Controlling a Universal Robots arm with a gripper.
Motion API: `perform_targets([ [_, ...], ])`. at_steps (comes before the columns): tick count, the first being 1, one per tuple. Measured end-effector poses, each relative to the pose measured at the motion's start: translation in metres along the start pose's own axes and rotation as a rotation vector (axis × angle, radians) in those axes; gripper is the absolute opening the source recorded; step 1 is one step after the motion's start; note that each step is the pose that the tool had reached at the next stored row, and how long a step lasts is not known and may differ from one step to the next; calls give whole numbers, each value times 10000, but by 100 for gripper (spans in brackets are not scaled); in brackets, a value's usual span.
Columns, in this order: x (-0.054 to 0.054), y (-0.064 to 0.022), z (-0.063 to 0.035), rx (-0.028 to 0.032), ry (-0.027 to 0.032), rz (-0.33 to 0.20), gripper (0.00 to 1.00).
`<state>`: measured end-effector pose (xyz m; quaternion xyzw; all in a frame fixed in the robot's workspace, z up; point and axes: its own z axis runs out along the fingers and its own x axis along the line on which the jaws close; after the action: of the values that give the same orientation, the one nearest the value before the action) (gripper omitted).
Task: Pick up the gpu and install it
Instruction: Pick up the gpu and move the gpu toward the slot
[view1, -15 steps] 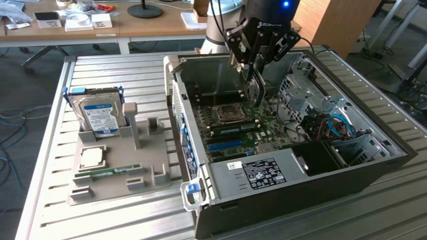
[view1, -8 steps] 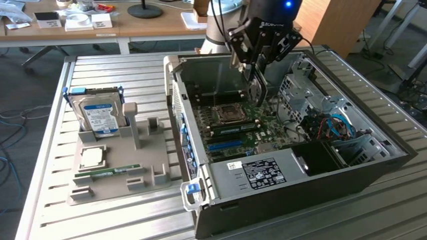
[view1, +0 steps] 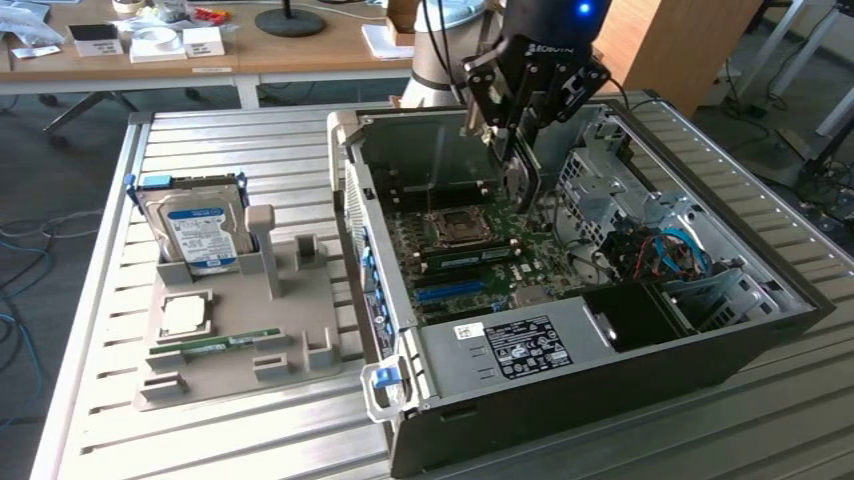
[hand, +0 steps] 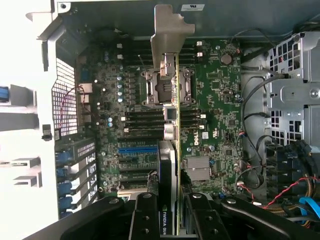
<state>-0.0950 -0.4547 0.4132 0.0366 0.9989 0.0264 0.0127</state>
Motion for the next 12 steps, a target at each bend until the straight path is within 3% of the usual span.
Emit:
perform_targets([
  [12,-86,6,3,0,0,-3,27],
])
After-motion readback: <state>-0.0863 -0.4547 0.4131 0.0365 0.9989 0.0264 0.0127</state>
